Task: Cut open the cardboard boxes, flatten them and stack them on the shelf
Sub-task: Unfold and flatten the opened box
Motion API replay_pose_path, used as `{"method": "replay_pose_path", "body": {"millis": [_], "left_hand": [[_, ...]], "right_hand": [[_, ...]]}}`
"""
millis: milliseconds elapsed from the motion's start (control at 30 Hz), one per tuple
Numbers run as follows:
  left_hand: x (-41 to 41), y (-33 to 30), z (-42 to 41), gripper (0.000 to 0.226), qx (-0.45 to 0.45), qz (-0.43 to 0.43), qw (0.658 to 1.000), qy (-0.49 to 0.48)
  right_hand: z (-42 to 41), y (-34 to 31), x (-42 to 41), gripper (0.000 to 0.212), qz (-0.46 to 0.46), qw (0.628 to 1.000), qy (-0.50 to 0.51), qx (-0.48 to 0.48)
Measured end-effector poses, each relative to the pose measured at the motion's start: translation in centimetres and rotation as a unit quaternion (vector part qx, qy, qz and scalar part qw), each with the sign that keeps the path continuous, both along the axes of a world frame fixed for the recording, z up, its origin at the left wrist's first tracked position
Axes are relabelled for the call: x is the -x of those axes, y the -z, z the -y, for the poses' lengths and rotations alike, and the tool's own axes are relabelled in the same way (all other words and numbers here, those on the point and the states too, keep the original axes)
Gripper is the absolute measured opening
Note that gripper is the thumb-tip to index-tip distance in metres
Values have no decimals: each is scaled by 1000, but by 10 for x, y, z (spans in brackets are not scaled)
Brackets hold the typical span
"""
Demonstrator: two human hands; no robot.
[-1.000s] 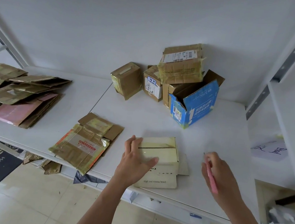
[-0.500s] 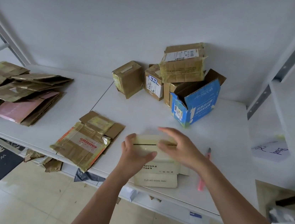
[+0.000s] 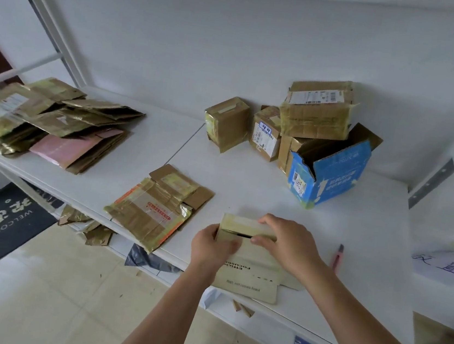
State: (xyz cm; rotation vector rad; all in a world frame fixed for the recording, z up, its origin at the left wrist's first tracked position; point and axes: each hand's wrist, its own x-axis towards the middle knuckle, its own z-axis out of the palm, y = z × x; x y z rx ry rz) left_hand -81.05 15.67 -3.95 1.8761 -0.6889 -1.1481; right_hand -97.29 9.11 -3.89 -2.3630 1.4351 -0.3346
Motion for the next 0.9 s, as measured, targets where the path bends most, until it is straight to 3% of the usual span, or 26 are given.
{"method": "replay_pose_path", "body": {"millis": [133,300,467,567,667,733,800,900], "left_hand": [[-2,-1,-2,27,4,-4,1000,8],[0,-3,-7,30,30,2,998,55],[-3,-10,-7,30,38,7,995,94],[1,-20,-1,40,85,-7,994,74],[10,-34,8,33,164,-38,986,3],[13,-37,13,28,195,-32,980,-37],[13,-34,14,27,173,-29,984,-30],[10,-18,6,36,95,-46,993,43]], "right_hand": [[-1,0,-1,39,-119,987,-63,85],[13,-6,12,36,30,999,-15,5],[12,-26,15,43,96,993,-13,-62],[4,-45,9,25,48,997,-15,62],[-3,-68,-1,11,43,967,-44,247],[-4,-78,-4,13,52,955,-69,284],[-3,-74,-4,12,42,967,-74,240],[-1,-45,7,20,63,994,-35,80]]}}
